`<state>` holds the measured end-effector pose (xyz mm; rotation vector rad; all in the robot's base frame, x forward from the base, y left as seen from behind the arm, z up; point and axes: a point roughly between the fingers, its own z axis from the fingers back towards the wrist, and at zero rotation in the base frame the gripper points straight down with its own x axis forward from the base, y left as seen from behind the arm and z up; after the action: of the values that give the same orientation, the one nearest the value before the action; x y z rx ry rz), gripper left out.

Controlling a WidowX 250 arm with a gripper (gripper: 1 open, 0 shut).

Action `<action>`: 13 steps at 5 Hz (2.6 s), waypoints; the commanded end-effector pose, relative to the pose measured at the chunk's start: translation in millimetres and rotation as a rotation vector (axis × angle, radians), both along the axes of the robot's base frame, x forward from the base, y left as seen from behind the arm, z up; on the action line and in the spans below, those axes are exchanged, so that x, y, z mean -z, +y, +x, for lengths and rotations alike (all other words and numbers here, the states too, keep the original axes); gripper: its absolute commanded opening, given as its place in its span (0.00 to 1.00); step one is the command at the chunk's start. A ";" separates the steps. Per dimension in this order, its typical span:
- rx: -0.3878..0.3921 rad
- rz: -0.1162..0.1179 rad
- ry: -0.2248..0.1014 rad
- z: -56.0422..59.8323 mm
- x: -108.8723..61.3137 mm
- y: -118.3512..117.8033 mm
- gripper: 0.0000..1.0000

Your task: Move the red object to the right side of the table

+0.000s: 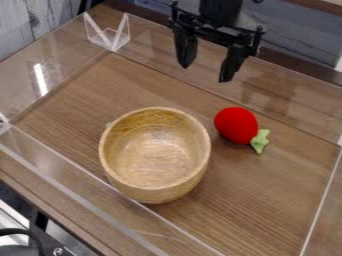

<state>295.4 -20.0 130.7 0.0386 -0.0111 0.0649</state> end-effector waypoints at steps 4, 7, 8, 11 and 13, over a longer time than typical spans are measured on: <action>-0.101 0.030 -0.078 -0.9 -35.0 21.2 1.00; -0.128 0.042 -0.036 -2.7 -32.3 39.0 1.00; -0.081 0.054 -0.055 -1.1 -34.5 88.3 1.00; -0.222 0.044 -0.069 -2.7 -42.7 168.4 1.00; -0.175 -0.013 -0.079 -2.0 -53.1 156.1 1.00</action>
<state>289.5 134.8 163.2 0.0028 -0.0185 0.2489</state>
